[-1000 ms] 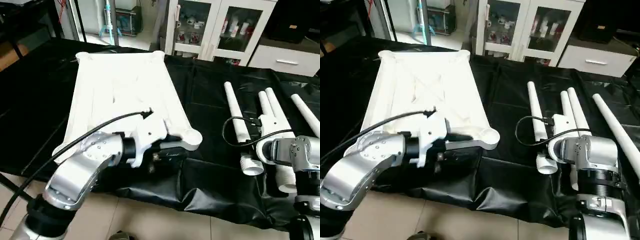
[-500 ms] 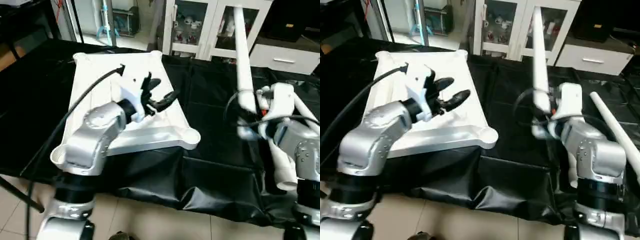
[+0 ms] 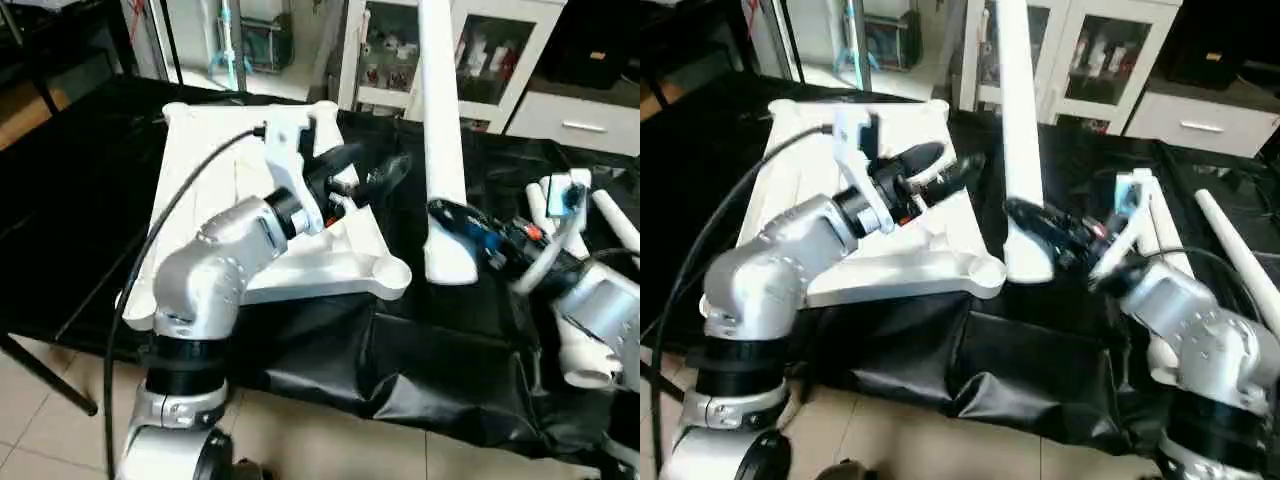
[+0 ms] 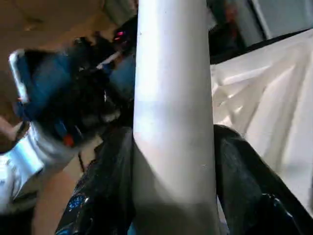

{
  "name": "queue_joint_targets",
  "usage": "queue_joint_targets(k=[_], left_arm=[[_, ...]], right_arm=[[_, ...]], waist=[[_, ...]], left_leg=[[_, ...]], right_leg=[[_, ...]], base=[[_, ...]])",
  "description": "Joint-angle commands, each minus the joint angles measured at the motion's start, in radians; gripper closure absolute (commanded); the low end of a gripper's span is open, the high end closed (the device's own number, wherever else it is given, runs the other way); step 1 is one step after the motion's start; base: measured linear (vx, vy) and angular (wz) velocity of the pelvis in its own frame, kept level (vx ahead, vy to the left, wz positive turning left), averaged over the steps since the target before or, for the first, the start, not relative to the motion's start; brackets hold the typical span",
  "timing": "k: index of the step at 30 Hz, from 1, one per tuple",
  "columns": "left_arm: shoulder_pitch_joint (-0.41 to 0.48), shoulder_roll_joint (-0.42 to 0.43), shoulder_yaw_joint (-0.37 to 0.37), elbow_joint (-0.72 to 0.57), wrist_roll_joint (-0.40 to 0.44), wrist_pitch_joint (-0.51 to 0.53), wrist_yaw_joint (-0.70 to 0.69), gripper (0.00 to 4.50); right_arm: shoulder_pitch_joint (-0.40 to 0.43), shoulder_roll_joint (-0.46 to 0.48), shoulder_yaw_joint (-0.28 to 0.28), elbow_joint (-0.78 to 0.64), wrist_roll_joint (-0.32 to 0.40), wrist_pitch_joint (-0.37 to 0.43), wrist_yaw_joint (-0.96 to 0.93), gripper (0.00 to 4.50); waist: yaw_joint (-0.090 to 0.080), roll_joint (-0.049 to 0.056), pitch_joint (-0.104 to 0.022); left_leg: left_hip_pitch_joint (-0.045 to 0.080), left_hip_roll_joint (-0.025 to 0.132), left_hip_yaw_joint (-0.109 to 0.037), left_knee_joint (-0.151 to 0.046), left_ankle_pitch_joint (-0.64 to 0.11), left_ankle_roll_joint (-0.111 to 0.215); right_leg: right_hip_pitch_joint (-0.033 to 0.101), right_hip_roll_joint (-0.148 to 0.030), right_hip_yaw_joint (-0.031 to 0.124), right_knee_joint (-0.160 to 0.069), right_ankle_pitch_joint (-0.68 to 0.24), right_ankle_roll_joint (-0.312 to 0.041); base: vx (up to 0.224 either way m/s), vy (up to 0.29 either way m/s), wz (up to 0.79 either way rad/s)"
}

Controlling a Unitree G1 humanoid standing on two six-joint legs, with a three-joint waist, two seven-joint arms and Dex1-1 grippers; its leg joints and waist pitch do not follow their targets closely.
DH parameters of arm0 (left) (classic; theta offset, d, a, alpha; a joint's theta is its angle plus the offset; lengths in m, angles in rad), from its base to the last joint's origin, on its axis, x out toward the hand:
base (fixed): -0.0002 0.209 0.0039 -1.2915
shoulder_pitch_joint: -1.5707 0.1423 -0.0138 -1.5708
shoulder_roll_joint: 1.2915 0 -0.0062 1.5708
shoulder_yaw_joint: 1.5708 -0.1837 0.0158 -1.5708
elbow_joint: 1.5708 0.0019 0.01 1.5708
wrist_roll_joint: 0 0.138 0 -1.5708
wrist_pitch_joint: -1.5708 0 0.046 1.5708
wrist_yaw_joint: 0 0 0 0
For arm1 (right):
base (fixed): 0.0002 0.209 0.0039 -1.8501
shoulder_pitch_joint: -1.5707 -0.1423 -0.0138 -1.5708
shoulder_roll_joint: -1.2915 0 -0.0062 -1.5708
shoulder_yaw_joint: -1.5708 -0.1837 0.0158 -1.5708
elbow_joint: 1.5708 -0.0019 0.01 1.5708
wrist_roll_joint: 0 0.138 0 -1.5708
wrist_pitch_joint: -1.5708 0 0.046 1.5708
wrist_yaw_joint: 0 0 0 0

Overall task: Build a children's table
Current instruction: Pick table leg

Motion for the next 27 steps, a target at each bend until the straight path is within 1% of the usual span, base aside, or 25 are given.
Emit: queue_joint_targets(k=[1, 2, 4, 5, 7, 8, 9, 10, 11, 12, 13, 14, 15, 16, 17, 18, 19, 20, 21, 22, 23, 25, 26, 27], left_arm=[[-0.025, -0.017, 0.026, 0.007, -0.057, 0.03, 0.011, 0.0], [-0.042, -0.03, 0.041, 0.023, -0.077, 0.049, 0.026, 0.0], [-0.057, -0.036, 0.053, 0.031, -0.091, 0.072, 0.041, 0.0], [-0.069, -0.031, 0.053, 0.037, -0.083, 0.097, 0.053, 0.0], [-0.073, -0.024, 0.047, 0.04, -0.07, 0.103, 0.055, 0.0], [-0.08, -0.017, 0.041, 0.056, -0.048, 0.109, 0.076, 0.0], [-0.087, -0.014, 0.041, 0.072, -0.037, 0.111, 0.106, 0.0], [-0.095, -0.017, 0.048, 0.093, -0.024, 0.101, 0.138, 0.0], [-0.108, -0.017, 0.058, 0.125, 0.001, 0.077, 0.181, 0.0], [-0.119, -0.017, 0.069, 0.154, 0.022, 0.05, 0.212, 0.0], [-0.13, -0.012, 0.076, 0.177, 0.032, 0.03, 0.222, 0.0], [-0.137, -0.009, 0.084, 0.191, 0.03, 0.022, 0.225, 0.0], [-0.147, -0.009, 0.1, 0.204, 0.015, 0.018, 0.223, 0.0], [-0.149, -0.009, 0.102, 0.206, 0.013, 0.018, 0.222, 0.0], [-0.157, -0.014, 0.11, 0.215, 0.004, 0.017, 0.223, 0.0], [-0.162, -0.02, 0.111, 0.217, -0.007, 0.023, 0.222, 0.0], [-0.164, -0.023, 0.11, 0.216, -0.015, 0.03, 0.219, 0.0], [-0.165, -0.023, 0.107, 0.215, -0.015, 0.03, 0.218, 0.0], [-0.166, -0.023, 0.102, 0.214, -0.015, 0.03, 0.216, 0.0], [-0.167, -0.024, 0.098, 0.214, -0.016, 0.03, 0.216, 0.0], [-0.169, -0.03, 0.101, 0.214, -0.029, 0.028, 0.209, 0.0], [-0.171, -0.046, 0.117, 0.211, -0.065, 0.038, 0.203, 0.0], [-0.171, -0.054, 0.125, 0.206, -0.084, 0.048, 0.196, 0.0], [-0.171, -0.054, 0.125, 0.206, -0.084, 0.048, 0.196, 0.0]], right_arm=[[0.002, -0.008, -0.002, -0.012, 0.028, -0.018, 0.012, 2.6], [0.004, -0.011, -0.003, -0.015, 0.033, -0.021, 0.018, 2.6], [0.006, -0.017, 0.003, -0.023, 0.032, -0.028, 0.026, 2.6], [0.003, -0.025, 0.026, -0.041, 0.006, -0.048, 0.017, 2.6], [0.001, -0.028, 0.041, -0.052, -0.012, -0.059, 0.006, 2.6], [-0.001, -0.038, 0.081, -0.062, -0.065, -0.093, -0.014, 2.6], [0.008, -0.052, 0.132, -0.085, -0.115, -0.13, -0.014, 2.6], [0.014, -0.057, 0.171, -0.1, -0.16, -0.166, -0.022, 2.6], [0.016, -0.059, 0.218, -0.101, -0.229, -0.215, -0.052, 2.6], [0.02, -0.056, 0.248, -0.103, -0.27, -0.253, -0.065, 2.6], [0.018, -0.044, 0.263, -0.104, -0.293, -0.279, -0.088, 2.6], [0.017, -0.038, 0.277, -0.105, -0.315, -0.299, -0.107, 2.6], [0.019, -0.024, 0.291, -0.118, -0.323, -0.318, -0.119, 2.6], [0.02, -0.022, 0.292, -0.12, -0.324, -0.32, -0.121, 2.61], [0.029, -0.021, 0.314, -0.137, -0.339, -0.338, -0.127, 2.61], [0.039, -0.035, 0.342, -0.147, -0.372, -0.359, -0.134, 2.61], [0.047, -0.046, 0.363, -0.152, -0.398, -0.377, -0.139, 2.61], [0.049, -0.048, 0.369, -0.153, -0.407, -0.383, -0.141, 2.61], [0.052, -0.053, 0.382, -0.155, -0.423, -0.396, -0.143, 2.61], [0.055, -0.06, 0.397, -0.155, -0.449, -0.411, -0.152, 2.61], [0.054, -0.063, 0.41, -0.147, -0.477, -0.426, -0.167, 2.61], [0.045, -0.068, 0.431, -0.13, -0.526, -0.454, -0.191, 2.61], [0.041, -0.073, 0.443, -0.123, -0.543, -0.464, -0.196, 2.61], [0.041, -0.073, 0.443, -0.123, -0.543, -0.464, -0.196, 2.61]], waist=[[0.001, -0.009, -0.069], [0.001, -0.008, -0.069], [0.002, -0.011, -0.069], [0.003, -0.013, -0.07], [0.004, -0.012, -0.069], [0.005, -0.008, -0.07], [0.002, -0.007, -0.07], [0.001, -0.008, -0.07], [0.0, -0.005, -0.068], [-0.002, -0.004, -0.069], [-0.002, -0.005, -0.069], [-0.002, 0.0, -0.071], [-0.003, 0.01, -0.072], [-0.007, 0.01, -0.073], [-0.006, 0.008, -0.076], [-0.005, 0.017, -0.078], [-0.003, 0.016, -0.079], [-0.002, 0.019, -0.081], [-0.002, 0.02, -0.082], [-0.002, 0.021, -0.081], [-0.004, 0.019, -0.08], [-0.004, 0.019, -0.078], [-0.005, 0.018, -0.077], [-0.005, 0.018, -0.077]], left_leg=[[0.022, 0.047, -0.024, -0.067, -0.122, -0.005], [0.023, 0.047, -0.024, -0.067, -0.122, -0.008], [0.022, 0.048, -0.025, -0.067, -0.119, -0.006], [0.022, 0.047, -0.025, -0.066, -0.112, -0.006], [0.021, 0.048, -0.026, -0.067, -0.101, -0.006], [0.022, 0.049, -0.027, -0.067, -0.095, -0.01], [0.022, 0.048, -0.027, -0.067, -0.092, -0.013], [0.022, 0.046, -0.026, -0.067, -0.095, -0.021], [0.021, 0.047, -0.028, -0.068, -0.107, -0.035], [0.023, 0.046, -0.029, -0.07, -0.115, -0.038], [0.023, 0.046, -0.03, -0.071, -0.131, -0.042], [0.025, 0.047, -0.032, -0.073, -0.138, -0.046], [0.026, 0.047, -0.032, -0.072, -0.136, -0.049], [0.026, 0.046, -0.032, -0.072, -0.136, -0.048], [0.024, 0.047, -0.033, -0.07, -0.115, -0.04], [0.023, 0.047, -0.033, -0.067, -0.092, -0.031], [0.024, 0.047, -0.032, -0.065, -0.078, -0.029], [0.024, 0.046, -0.032, -0.063, -0.058, -0.02], [0.022, 0.045, -0.032, -0.061, -0.051, -0.014], [0.02, 0.044, -0.03, -0.061, -0.053, -0.003], [0.02, 0.045, -0.03, -0.062, -0.061, 0.002], [0.02, 0.045, -0.029, -0.062, -0.077, 0.001], [0.021, 0.046, -0.029, -0.064, -0.089, -0.005], [0.022, 0.046, -0.029, -0.065, -0.095, -0.006]], right_leg=[[0.039, -0.056, 0.033, -0.083, -0.058, -0.228], [0.038, -0.056, 0.033, -0.085, -0.059, -0.223], [0.04, -0.056, 0.033, -0.085, -0.055, -0.215], [0.04, -0.055, 0.033, -0.084, -0.048, -0.211], [0.039, -0.055, 0.033, -0.085, -0.048, -0.196], [0.038, -0.055, 0.034, -0.084, -0.044, -0.186], [0.038, -0.053, 0.034, -0.085, -0.039, -0.182], [0.039, -0.051, 0.034, -0.087, -0.036, -0.17], [0.037, -0.052, 0.035, -0.091, -0.046, -0.151], [0.039, -0.052, 0.035, -0.09, -0.051, -0.147], [0.038, -0.053, 0.035, -0.094, -0.069, -0.139], [0.038, -0.055, 0.034, -0.092, -0.069, -0.145], [0.036, -0.052, 0.034, -0.089, -0.054, -0.15], [0.036, -0.048, 0.033, -0.088, -0.019, -0.161], [0.04, -0.048, 0.031, -0.081, 0.032, -0.177], [0.039, -0.047, 0.031, -0.078, 0.084, -0.188], [0.04, -0.046, 0.03, -0.075, 0.111, -0.194], [0.041, -0.045, 0.029, -0.073, 0.152, -0.202], [0.043, -0.046, 0.03, -0.07, 0.167, -0.207], [0.044, -0.047, 0.03, -0.071, 0.172, -0.212], [0.044, -0.048, 0.03, -0.073, 0.158, -0.217], [0.044, -0.051, 0.031, -0.075, 0.131, -0.225], [0.044, -0.05, 0.031, -0.077, 0.109, -0.228], [0.044, -0.05, 0.031, -0.077, 0.099, -0.229]], base=[[0.0, 0.0, 0.0], [0.0, 0.0, 0.0], [0.0, 0.0, 0.0], [0.0, 0.0, 0.0], [0.0, 0.0, 0.0], [0.0, 0.0, 0.0], [0.0, 0.0, 0.0], [0.0, 0.0, 0.0], [0.0, 0.0, 0.0], [0.0, 0.0, 0.0], [0.0, 0.0, 0.0], [0.0, 0.0, 0.0], [0.0, 0.0, 0.0], [0.0, 0.0, 0.0], [0.0, 0.0, 0.0], [0.0, 0.0, 0.0], [0.0, 0.0, 0.0], [0.0, 0.0, 0.0], [0.0, 0.0, 0.0], [0.0, 0.0, 0.0], [0.0, 0.0, 0.0], [0.0, 0.0, 0.0], [0.0, 0.0, 0.0], [0.0, 0.0, 0.0]])
